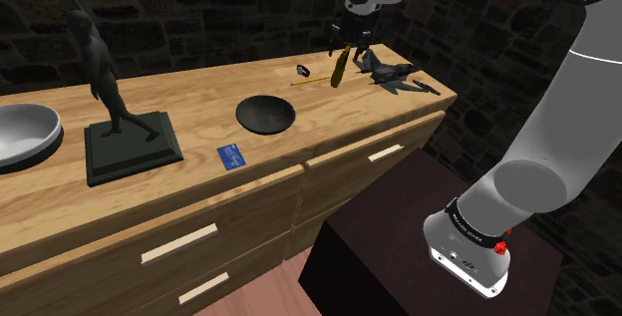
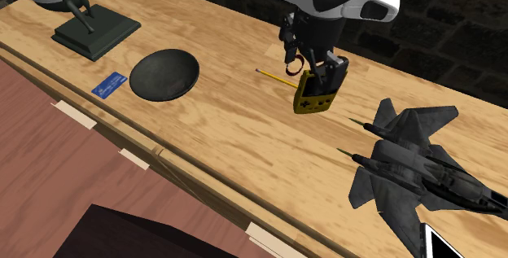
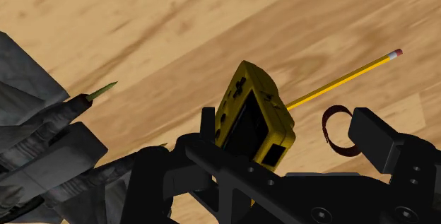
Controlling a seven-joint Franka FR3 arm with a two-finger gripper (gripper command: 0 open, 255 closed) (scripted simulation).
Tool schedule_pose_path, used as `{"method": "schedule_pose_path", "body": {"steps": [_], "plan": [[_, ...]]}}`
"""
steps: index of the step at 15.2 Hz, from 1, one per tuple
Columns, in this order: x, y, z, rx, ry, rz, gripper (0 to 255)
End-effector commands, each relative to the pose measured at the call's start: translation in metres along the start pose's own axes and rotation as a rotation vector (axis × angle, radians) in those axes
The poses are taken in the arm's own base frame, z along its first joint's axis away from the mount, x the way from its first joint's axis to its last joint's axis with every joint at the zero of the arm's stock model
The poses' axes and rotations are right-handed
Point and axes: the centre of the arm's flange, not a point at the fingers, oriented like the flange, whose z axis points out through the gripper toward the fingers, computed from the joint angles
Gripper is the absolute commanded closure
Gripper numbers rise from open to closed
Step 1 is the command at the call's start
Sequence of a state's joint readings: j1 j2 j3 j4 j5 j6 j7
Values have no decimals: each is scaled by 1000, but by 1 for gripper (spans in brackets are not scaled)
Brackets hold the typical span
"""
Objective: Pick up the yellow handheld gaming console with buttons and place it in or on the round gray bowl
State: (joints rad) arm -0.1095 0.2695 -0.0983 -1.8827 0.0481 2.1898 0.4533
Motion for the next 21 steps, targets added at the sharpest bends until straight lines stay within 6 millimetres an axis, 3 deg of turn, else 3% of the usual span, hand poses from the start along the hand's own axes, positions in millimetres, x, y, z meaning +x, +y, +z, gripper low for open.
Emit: {"method": "schedule_pose_path", "body": {"steps": [1, 10, 11, 21], "plan": [[1, 0, 10, 0, 1, 0, 0], [1, 0, 13, 0, 1, 0, 0], [1, 0, 13, 0, 1, 0, 255], [1, -1, 8, 0, 1, 0, 255]]}}
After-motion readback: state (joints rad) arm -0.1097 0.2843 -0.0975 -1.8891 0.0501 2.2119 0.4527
